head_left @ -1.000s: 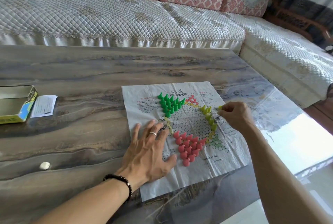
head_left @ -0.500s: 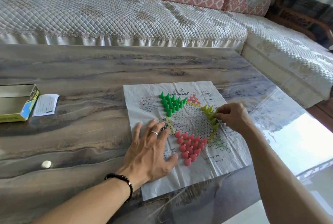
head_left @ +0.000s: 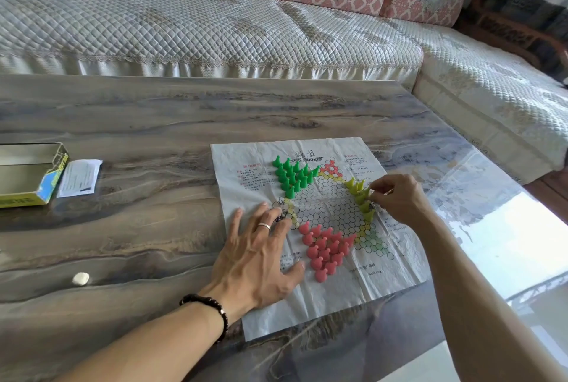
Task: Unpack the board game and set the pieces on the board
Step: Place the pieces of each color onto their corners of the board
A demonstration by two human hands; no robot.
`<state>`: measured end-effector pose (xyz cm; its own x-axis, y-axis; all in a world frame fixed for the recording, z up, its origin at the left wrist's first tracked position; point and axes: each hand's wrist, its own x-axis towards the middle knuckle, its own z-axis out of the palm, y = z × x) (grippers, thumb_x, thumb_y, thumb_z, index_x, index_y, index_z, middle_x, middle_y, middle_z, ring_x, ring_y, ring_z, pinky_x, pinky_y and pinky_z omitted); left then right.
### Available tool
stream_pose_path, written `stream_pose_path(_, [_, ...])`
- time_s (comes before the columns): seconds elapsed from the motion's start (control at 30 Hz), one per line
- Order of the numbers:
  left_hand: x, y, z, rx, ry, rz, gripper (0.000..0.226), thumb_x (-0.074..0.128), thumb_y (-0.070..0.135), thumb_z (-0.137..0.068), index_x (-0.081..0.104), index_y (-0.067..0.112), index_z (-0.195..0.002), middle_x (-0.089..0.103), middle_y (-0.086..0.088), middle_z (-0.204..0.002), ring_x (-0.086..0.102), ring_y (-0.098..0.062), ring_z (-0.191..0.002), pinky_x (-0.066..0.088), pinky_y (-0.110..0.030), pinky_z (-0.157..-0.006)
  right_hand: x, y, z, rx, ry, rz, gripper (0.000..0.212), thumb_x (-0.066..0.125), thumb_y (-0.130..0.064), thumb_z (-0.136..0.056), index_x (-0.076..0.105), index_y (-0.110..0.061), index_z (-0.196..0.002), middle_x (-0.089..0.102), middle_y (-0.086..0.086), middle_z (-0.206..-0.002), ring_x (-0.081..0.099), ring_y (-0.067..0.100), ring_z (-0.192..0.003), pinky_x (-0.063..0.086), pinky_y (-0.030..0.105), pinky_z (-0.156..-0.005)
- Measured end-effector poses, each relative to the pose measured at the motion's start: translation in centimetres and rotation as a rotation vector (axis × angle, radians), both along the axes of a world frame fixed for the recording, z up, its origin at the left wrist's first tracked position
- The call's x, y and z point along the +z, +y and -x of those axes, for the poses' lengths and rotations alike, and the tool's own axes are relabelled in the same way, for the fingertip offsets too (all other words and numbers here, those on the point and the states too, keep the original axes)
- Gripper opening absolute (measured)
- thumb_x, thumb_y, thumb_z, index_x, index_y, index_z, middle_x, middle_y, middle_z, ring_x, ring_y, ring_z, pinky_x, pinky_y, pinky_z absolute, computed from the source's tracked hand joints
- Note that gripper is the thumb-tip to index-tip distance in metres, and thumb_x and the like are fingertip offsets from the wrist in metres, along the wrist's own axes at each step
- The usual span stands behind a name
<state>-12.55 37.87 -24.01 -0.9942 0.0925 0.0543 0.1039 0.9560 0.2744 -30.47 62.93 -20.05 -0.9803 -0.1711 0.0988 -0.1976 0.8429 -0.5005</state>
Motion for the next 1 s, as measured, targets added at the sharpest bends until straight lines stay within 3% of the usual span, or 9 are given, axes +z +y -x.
stream_pose_path(0.07, [0.0, -0.1, 0.0, -0.002, -0.004, 0.009, 0.086, 0.026, 0.071, -0.082, 0.017, 0.025, -0.154, 0.01, -0.001, -0.163, -0.002, -0.019, -0.15, 0.001, -0.055, -0.119, 0.0, 0.5, 0.2, -0.028, 0.032, 0.006, 0.019, 0.066, 0.001, -0.079, 0.074, -0.009, -0.093, 0.071, 0.002, -0.08, 0.061, 0.003, -0.065, 0.043, 0.014, -0.058])
stream_pose_path(0.2, [0.1, -0.1, 0.0, -0.001, -0.003, 0.011, 0.085, 0.026, 0.071, -0.082, 0.019, 0.024, -0.153, 0.011, -0.002, -0.163, -0.001, -0.02, -0.15, 0.001, -0.055, -0.119, 0.3, 1.8, 0.7, -0.116, 0.119, -0.047, 0.021, 0.062, 0.002, -0.08, 0.072, -0.006, -0.097, 0.071, 0.008, -0.084, 0.066, 0.023, -0.068, 0.057, 0.035, -0.065])
stream_pose_path(0.33, [0.1, -0.1, 0.0, -0.001, -0.009, 0.016, 0.085, 0.025, 0.07, -0.083, 0.018, 0.024, -0.153, 0.009, -0.001, -0.163, -0.004, -0.019, -0.15, 0.0, -0.055, -0.119, -0.2, 2.1, 1.0, -0.077, 0.116, -0.158, 0.024, 0.062, 0.003, -0.078, 0.072, -0.006, -0.098, 0.072, 0.012, -0.089, 0.067, 0.027, -0.072, 0.059, 0.047, -0.068])
stream_pose_path(0.43, [0.3, -0.1, 0.0, -0.004, -0.008, 0.011, 0.085, 0.027, 0.07, -0.083, 0.018, 0.024, -0.153, 0.009, -0.001, -0.163, -0.003, -0.019, -0.15, 0.0, -0.055, -0.119, -0.4, 1.9, 0.8, -0.065, 0.125, -0.209, 0.019, 0.069, -0.003, -0.076, 0.073, -0.01, -0.093, 0.071, 0.008, -0.083, 0.066, 0.024, -0.069, 0.059, 0.044, -0.064])
stream_pose_path(0.67, [0.2, -0.1, 0.0, -0.001, -0.013, 0.013, 0.084, 0.026, 0.07, -0.082, 0.018, 0.025, -0.153, 0.01, -0.002, -0.162, -0.003, -0.019, -0.149, 0.002, -0.055, -0.118, -0.2, 1.4, 0.9, 0.014, 0.063, -0.372, 0.019, 0.059, 0.008, -0.077, 0.068, -0.007, -0.07, 0.064, 0.005, -0.06, 0.06, 0.017, -0.047, 0.055, 0.039, -0.046])
stream_pose_path(0.77, [0.2, -0.1, 0.0, -0.004, -0.019, 0.011, 0.085, 0.025, 0.07, -0.083, 0.017, 0.024, -0.153, 0.01, -0.002, -0.163, -0.003, -0.019, -0.15, 0.002, -0.056, -0.118, 0.3, 1.6, 0.5, 0.015, 0.086, -0.307, 0.018, 0.063, 0.006, -0.077, 0.074, -0.008, -0.079, 0.071, 0.008, -0.074, 0.064, 0.019, -0.057, 0.058, 0.038, -0.056])
stream_pose_path(0.83, [0.2, -0.2, 0.0, -0.006, -0.02, 0.021, 0.085, 0.025, 0.07, -0.083, 0.016, 0.024, -0.153, 0.009, -0.002, -0.163, -0.003, -0.019, -0.149, 0.002, -0.056, -0.118, 0.8, 1.5, -0.2, 0.011, 0.102, -0.243, 0.019, 0.064, 0.006, -0.077, 0.075, -0.005, -0.089, 0.072, 0.009, -0.085, 0.065, 0.019, -0.068, 0.057, 0.031, -0.067])
stream_pose_path(1.0, [0.3, -0.1, -0.1, -0.007, -0.017, 0.021, 0.084, 0.026, 0.07, -0.084, 0.017, 0.023, -0.153, 0.009, -0.003, -0.163, -0.002, -0.02, -0.15, 0.001, -0.056, -0.119, 0.6, 2.4, -1.6, 0.046, -0.007, -0.19, 0.021, 0.076, -0.005, -0.074, 0.074, -0.01, -0.095, 0.071, 0.006, -0.093, 0.063, 0.013, -0.08, 0.047, 0.017, -0.068])
